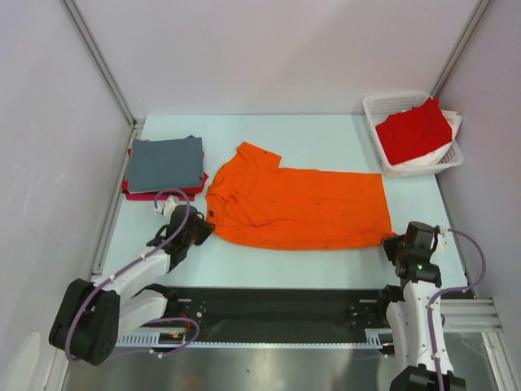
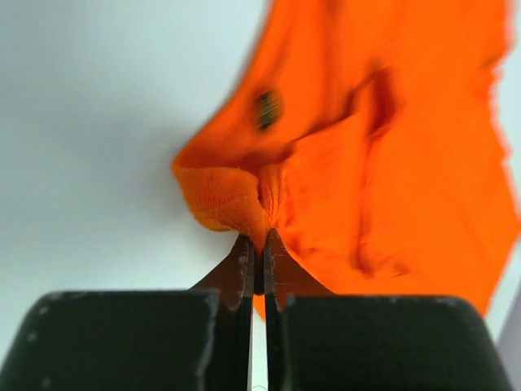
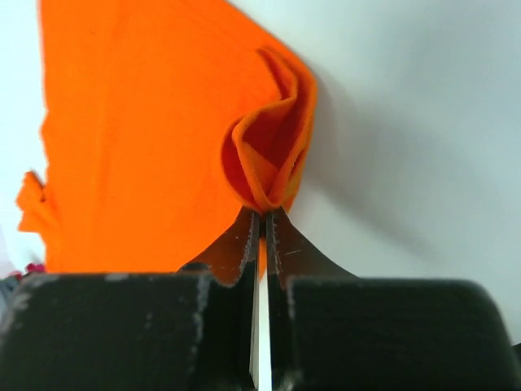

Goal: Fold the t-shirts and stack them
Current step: Fold the tshirt

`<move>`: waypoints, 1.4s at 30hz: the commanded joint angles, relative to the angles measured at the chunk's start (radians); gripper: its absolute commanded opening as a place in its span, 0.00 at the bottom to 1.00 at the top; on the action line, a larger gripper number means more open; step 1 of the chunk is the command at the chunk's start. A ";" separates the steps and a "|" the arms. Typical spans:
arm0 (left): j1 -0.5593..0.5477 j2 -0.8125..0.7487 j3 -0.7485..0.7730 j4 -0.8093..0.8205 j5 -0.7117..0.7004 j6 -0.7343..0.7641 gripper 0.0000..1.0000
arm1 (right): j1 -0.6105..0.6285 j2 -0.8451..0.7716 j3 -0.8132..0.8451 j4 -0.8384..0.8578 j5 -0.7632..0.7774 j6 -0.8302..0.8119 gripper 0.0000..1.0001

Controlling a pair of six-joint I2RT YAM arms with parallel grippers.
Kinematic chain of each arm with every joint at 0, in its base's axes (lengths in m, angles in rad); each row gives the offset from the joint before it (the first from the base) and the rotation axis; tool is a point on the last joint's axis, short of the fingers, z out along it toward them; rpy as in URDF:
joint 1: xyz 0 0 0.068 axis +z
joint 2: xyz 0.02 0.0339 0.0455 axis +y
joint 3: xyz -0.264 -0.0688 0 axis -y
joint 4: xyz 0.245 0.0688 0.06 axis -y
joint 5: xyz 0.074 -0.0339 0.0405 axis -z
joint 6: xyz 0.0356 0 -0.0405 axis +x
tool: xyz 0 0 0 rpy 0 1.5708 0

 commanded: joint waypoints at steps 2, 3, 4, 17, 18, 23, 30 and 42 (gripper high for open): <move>0.038 0.001 0.238 -0.108 -0.013 0.055 0.00 | -0.002 0.131 0.218 0.134 0.016 0.008 0.00; 0.056 0.018 0.345 -0.136 -0.012 0.076 0.00 | -0.002 0.218 0.263 0.135 0.021 0.011 0.00; 0.064 0.023 0.402 -0.198 -0.010 0.087 0.00 | -0.002 0.257 0.322 0.134 0.021 0.009 0.00; 0.090 -0.173 0.280 -0.310 -0.016 0.124 0.00 | -0.002 0.150 0.333 -0.009 0.018 0.009 0.00; 0.090 -0.193 0.245 -0.308 -0.013 0.121 0.00 | -0.002 0.124 0.300 -0.018 0.012 0.011 0.00; 0.090 -0.298 0.077 -0.308 0.007 0.122 0.00 | -0.002 -0.026 0.161 -0.119 -0.011 0.002 0.00; 0.090 -0.383 -0.070 -0.308 0.022 0.101 0.00 | 0.000 -0.137 0.079 -0.207 -0.022 0.013 0.00; 0.088 -0.451 -0.092 -0.351 0.002 0.121 0.00 | 0.000 -0.164 0.065 -0.242 -0.021 -0.018 0.11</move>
